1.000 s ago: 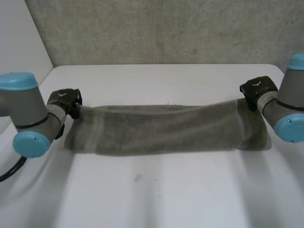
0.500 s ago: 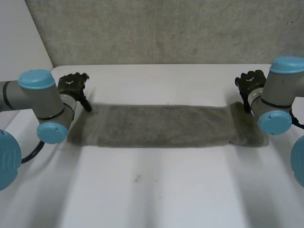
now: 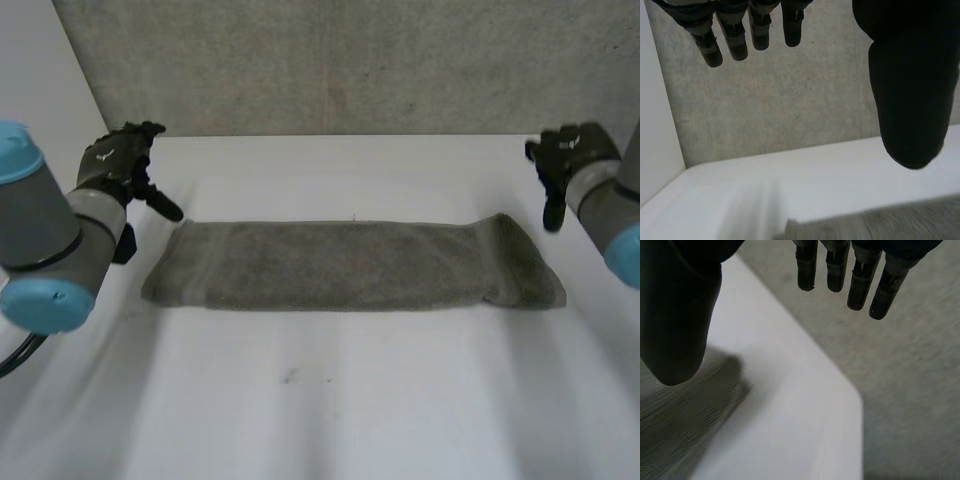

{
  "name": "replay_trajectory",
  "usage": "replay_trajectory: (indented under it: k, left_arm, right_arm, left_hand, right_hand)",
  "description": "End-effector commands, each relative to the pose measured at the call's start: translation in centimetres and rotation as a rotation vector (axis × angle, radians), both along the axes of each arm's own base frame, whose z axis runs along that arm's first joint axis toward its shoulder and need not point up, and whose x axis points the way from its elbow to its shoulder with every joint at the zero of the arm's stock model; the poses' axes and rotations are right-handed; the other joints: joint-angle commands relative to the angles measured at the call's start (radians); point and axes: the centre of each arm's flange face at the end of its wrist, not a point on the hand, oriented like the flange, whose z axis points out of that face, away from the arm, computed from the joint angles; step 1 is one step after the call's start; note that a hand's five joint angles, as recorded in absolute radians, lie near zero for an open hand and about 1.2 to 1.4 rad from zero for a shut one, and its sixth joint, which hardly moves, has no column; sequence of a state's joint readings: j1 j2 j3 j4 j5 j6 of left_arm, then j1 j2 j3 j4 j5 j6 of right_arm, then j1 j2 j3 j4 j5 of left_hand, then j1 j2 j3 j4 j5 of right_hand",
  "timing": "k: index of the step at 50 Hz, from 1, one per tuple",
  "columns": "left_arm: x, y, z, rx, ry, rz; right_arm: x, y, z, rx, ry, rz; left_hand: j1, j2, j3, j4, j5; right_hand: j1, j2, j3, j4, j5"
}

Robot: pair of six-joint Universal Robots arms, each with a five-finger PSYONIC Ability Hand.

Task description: Fold the towel.

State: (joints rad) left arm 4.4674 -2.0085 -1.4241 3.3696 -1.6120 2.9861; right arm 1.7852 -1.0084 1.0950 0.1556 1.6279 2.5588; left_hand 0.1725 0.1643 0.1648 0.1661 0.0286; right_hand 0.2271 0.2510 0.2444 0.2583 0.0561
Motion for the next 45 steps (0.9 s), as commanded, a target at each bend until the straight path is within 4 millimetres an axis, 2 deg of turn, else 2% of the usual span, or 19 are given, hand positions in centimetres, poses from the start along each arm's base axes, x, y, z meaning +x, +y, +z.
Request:
replay_trajectory:
  k: [1, 4, 6, 10, 14, 20, 42, 45]
  left_arm:
    - [0.7, 3.3, -0.8, 0.047, -0.022, -0.003]
    - [0.8, 3.9, -1.6, 0.066, -0.027, -0.001]
    - [0.8, 4.2, -2.1, 0.077, -0.029, -0.004]
    - [1.0, 4.7, -2.9, 0.094, -0.031, -0.002]
    - [1.0, 4.9, -3.4, 0.084, -0.030, -0.003]
    - [1.0, 5.0, -3.9, 0.064, -0.029, -0.003]
    - [0.7, 5.4, -4.2, 0.066, -0.029, -0.014]
    - [0.7, 5.4, -4.2, 0.066, -0.029, -0.014]
  right_arm:
    - [-0.7, 4.4, -4.1, 0.184, 0.021, 0.049]
    - [-1.1, 4.8, -4.9, 0.213, 0.016, 0.051]
    - [-1.8, 5.3, -6.5, 0.248, 0.011, 0.044]
    - [-2.1, 5.5, -7.7, 0.233, 0.006, 0.043]
    - [-2.8, 4.6, -9.2, 0.144, -0.011, 0.027]
    - [-3.4, 3.6, -10.6, 0.095, -0.033, 0.051]
    - [-3.3, 3.7, -11.6, 0.129, -0.056, 0.106]
    - [-3.3, 3.7, -11.8, 0.134, -0.058, 0.105]
  left_hand:
    - [0.002, 0.010, 0.010, 0.008, -0.029]
    - [0.002, 0.010, 0.010, 0.008, -0.029]
    - [0.002, 0.010, 0.010, 0.008, -0.029]
    - [0.002, 0.010, 0.010, 0.008, -0.029]
    - [0.002, 0.010, 0.010, 0.008, -0.029]
    - [0.002, 0.010, 0.010, 0.008, -0.029]
    - [0.002, 0.010, 0.010, 0.008, -0.029]
    - [0.002, 0.010, 0.010, 0.008, -0.029]
  right_hand:
    - [-0.002, -0.025, -0.019, -0.033, -0.005]
    - [0.013, -0.010, -0.004, -0.018, 0.010]
    - [0.022, -0.002, 0.005, -0.009, 0.019]
    - [0.049, 0.025, 0.031, 0.018, 0.045]
    - [0.210, 0.186, 0.192, 0.178, 0.206]
    - [0.313, 0.289, 0.295, 0.282, 0.309]
    - [0.354, 0.330, 0.337, 0.323, 0.351]
    - [0.419, 0.395, 0.401, 0.387, 0.415]
